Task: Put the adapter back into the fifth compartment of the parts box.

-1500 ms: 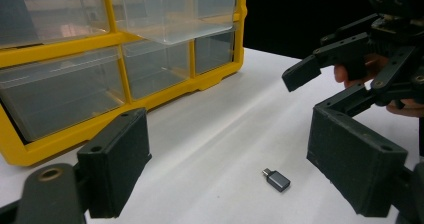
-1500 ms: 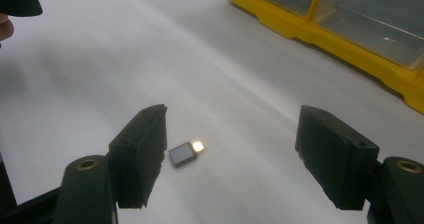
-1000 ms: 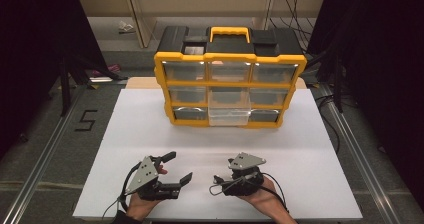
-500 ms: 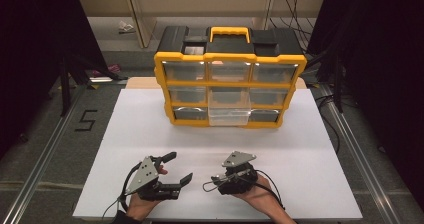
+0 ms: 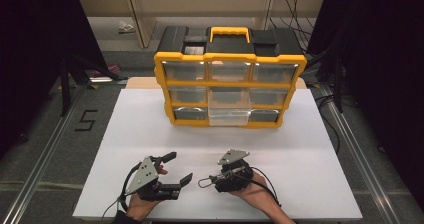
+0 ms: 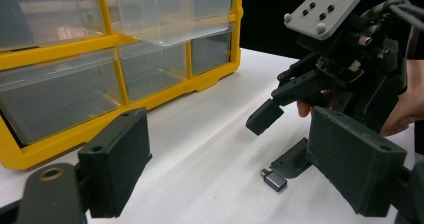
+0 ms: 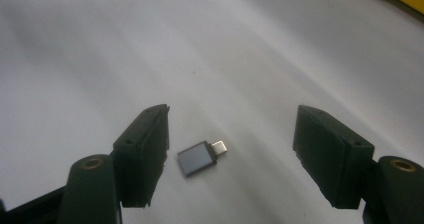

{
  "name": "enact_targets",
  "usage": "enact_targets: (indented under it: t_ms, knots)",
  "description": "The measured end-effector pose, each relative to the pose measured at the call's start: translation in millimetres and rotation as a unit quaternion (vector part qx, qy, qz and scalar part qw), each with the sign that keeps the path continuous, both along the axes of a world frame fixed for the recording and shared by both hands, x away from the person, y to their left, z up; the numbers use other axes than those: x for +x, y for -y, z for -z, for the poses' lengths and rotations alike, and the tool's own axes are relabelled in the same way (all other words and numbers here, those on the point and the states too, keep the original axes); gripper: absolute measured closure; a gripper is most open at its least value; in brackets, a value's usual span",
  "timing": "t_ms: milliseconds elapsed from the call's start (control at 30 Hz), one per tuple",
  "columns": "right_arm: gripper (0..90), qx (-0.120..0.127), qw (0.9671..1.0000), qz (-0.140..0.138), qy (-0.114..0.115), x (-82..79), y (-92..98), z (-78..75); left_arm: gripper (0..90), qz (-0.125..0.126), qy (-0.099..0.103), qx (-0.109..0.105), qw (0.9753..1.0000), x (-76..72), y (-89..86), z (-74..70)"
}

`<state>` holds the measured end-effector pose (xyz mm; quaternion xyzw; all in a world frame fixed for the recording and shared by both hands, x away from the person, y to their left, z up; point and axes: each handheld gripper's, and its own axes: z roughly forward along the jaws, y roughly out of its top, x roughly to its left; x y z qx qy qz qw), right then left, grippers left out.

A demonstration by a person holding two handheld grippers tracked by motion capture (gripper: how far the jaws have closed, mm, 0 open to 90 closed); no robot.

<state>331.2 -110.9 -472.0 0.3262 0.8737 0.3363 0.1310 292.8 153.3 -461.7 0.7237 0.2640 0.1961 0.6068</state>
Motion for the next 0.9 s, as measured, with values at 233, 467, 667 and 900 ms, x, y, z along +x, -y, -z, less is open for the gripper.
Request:
enact_targets:
  t_ms: [233, 467, 667, 900]
  knots:
    - [31.9, -0.01, 0.9999, -0.004, -0.001, 3.5, -5.3, 3.4, 17.2, 0.001, 0.001, 0.002, 1.0, -0.1, 0.4, 0.0]
    - [32.4, -0.021, 0.9998, -0.002, -0.007, 7.2, -10.0, 7.5, 17.2, 0.001, 0.001, 0.002, 1.0, -0.3, 0.5, 0.2]
    - [32.8, -0.032, 0.9993, 0.0, -0.017, 9.9, -12.2, 10.7, 17.2, 0.003, 0.002, 0.001, 1.0, -0.3, 0.3, 0.0]
    - [33.3, -0.041, 0.9987, -0.001, -0.031, 13.2, -8.9, 12.3, 17.2, 0.004, 0.004, 0.001, 1.0, -0.3, 0.4, -0.2]
